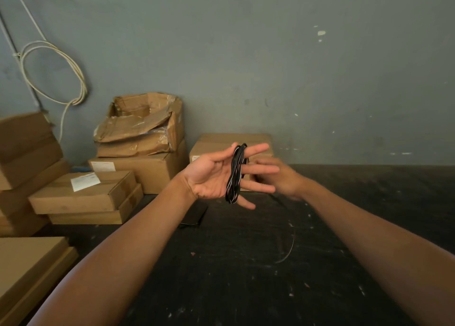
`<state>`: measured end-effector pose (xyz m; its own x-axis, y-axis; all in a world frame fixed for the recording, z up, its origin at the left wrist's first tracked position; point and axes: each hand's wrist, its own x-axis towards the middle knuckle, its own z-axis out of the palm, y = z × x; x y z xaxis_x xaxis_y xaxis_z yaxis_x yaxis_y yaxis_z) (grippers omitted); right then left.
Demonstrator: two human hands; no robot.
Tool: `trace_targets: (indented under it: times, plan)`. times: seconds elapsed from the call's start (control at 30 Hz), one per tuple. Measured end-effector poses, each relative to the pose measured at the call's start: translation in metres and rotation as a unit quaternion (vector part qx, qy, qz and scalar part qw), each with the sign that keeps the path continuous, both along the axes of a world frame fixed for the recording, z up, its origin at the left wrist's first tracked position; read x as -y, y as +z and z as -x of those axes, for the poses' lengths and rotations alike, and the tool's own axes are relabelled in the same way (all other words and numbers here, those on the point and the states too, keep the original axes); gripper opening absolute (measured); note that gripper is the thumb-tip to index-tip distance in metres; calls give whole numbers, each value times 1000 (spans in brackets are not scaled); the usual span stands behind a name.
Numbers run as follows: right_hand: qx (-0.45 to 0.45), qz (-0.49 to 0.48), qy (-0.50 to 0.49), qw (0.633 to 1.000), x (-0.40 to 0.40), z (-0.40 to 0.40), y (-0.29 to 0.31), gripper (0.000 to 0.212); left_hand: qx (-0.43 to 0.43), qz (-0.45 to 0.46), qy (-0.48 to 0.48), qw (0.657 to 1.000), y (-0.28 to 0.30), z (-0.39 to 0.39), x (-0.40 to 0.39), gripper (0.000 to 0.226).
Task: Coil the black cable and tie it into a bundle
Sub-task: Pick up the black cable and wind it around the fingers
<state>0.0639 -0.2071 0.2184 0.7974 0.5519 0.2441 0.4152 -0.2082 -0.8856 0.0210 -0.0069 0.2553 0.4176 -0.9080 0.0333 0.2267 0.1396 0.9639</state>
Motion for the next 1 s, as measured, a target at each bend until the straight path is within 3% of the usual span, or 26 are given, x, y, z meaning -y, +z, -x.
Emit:
trace_targets:
  times: [0.27, 0.4, 0.6, 0.8, 1.0]
  plan:
    - [-194, -118, 84, 970, -30, 30, -40, 29, -5, 19, 25, 1000, 4, -11, -1, 57]
    - [-229, -81, 99, 965, -27, 40, -48, 29, -21, 55, 35, 998, 6, -16, -6, 56]
    - [-233, -33, 139, 962, -36, 61, -55, 34, -19, 63, 78, 995, 10, -26, -6, 54]
    - [-198, 33, 170, 965, -39, 73, -35, 36, -54, 109, 162, 979, 5, -38, -12, 55]
    - [-168, 99, 158, 968, -35, 76, -3, 31, -64, 101, 236, 964, -5, -45, -22, 55]
